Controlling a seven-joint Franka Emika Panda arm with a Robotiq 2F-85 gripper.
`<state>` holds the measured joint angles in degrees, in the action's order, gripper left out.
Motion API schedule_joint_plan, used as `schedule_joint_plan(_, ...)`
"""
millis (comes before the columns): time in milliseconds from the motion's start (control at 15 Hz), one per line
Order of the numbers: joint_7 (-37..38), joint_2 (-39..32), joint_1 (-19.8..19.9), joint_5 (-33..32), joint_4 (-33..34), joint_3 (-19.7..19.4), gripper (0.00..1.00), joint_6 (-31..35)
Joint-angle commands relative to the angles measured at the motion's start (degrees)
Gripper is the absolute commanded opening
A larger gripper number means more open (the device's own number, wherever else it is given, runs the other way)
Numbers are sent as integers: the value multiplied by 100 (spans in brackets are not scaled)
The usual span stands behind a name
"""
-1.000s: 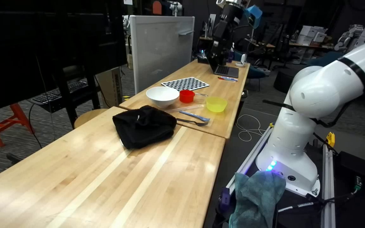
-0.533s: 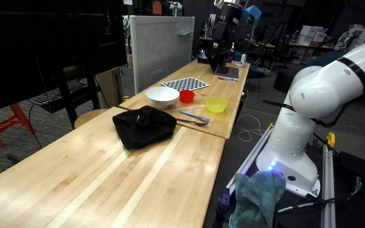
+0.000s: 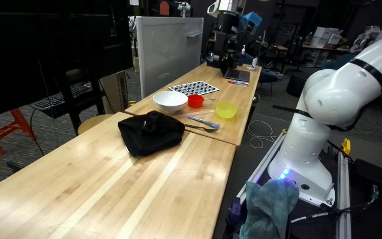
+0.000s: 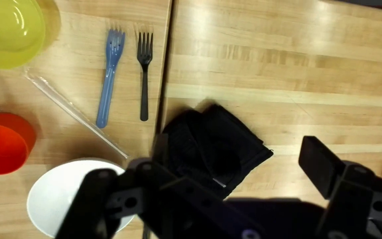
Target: Move the black object to the left
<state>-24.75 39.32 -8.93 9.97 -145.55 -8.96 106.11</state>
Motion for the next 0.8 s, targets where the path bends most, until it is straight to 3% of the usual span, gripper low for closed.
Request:
schedule_joint_plan(0, -276, -476, -176, 313, 171, 81, 100, 188)
schedule_joint_plan(733, -87, -1606, -389, 377, 536, 939, 100, 326)
